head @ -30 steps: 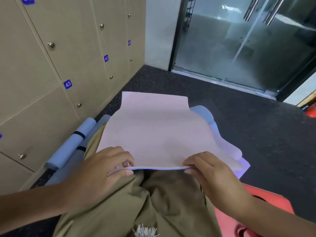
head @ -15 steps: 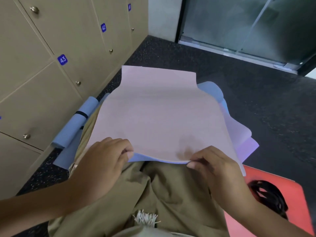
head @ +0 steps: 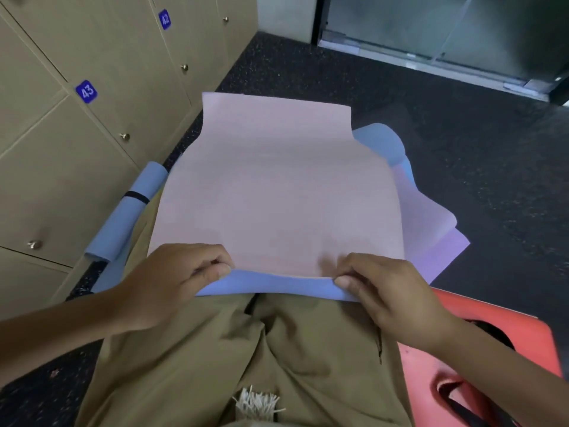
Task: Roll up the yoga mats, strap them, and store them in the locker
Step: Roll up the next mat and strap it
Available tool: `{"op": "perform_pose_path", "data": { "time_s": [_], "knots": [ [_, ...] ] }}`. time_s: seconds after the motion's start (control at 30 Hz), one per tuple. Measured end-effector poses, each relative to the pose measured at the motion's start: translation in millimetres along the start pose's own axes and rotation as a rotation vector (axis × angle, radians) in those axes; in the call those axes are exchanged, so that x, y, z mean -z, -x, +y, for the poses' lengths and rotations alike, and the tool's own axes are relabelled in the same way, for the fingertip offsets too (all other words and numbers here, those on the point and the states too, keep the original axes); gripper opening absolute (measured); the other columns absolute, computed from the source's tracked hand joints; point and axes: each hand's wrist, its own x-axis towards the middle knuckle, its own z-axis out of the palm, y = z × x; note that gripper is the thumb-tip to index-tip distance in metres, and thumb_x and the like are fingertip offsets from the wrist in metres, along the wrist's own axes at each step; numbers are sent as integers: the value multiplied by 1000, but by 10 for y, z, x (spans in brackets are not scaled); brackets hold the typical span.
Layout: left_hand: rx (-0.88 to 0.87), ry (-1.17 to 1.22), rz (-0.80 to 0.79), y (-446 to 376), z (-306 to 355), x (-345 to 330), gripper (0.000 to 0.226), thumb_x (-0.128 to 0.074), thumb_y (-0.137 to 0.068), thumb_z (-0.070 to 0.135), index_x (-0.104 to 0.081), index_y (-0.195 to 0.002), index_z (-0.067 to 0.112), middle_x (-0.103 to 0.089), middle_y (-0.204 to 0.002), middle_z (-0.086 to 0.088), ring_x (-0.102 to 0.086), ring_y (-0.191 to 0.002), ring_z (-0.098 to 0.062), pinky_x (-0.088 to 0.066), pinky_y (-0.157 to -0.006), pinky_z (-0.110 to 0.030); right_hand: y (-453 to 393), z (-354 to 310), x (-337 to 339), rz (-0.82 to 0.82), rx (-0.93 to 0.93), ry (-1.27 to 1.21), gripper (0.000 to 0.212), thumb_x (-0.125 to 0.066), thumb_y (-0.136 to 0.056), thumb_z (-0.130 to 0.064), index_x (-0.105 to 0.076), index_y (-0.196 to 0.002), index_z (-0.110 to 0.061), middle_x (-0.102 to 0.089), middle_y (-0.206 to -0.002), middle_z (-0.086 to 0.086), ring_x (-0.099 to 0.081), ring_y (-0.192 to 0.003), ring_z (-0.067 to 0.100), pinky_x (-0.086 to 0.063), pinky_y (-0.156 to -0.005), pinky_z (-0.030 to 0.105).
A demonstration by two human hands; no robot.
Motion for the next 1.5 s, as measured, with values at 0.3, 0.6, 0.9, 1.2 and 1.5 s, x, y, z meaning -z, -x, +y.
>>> {"op": "perform_pose_path", "data": {
  "time_s": [0.3,0.6,0.9,1.2,1.5],
  "knots": [
    [-41,69,43,-6,-60,-5,33,-46,-99,45,-74,-116,46,-59,-106,21,-64,-96,-6,-43,-75,-13,-179,69,-17,11,-182,-190,16,-79,-86,-33,-63,-84,-34,-58,-92,-16,-59,-79,11,-47,-65,22],
    [-262,-311,107,25,-53,-72,34,-46,-101,38,-76,-116,29,-57,-101,18,-58,-84,-5,-48,-53,-28,-168,130,-100,130,305,90,17,-60,-99,-18,-70,-87,-11,-61,-87,-3,-54,-77,23,-46,-68,37],
    [-127,27,-1,-46,-203,-20,32,-61,-90,56,-74,-117,46,-53,-103,17,-58,-95,-8,-39,-76,-12,-263,361,-126,205,752,280,18,-45,-102,-4,-62,-109,-7,-65,-83,13,-58,-72,32,-50,-61,41],
    [-356,-284,45,-60,-156,33,58,-58,-83,77,-76,-119,35,-39,-94,17,-40,-82,-9,-44,-53,-34,-277,394,-90,186,681,305,42,-68,-97,-42,-78,-105,-2,-64,-82,12,-62,-84,35,-52,-74,42],
    [-359,-942,230,28,228,-244,44,-76,-80,47,-66,-69,6,-48,-71,-4,-43,-69,-24,-20,-63,-36,-87,83,-197,333,546,611,30,-59,-105,-28,-74,-97,-3,-66,-88,7,-60,-77,32,-43,-71,40]
  ]
}}
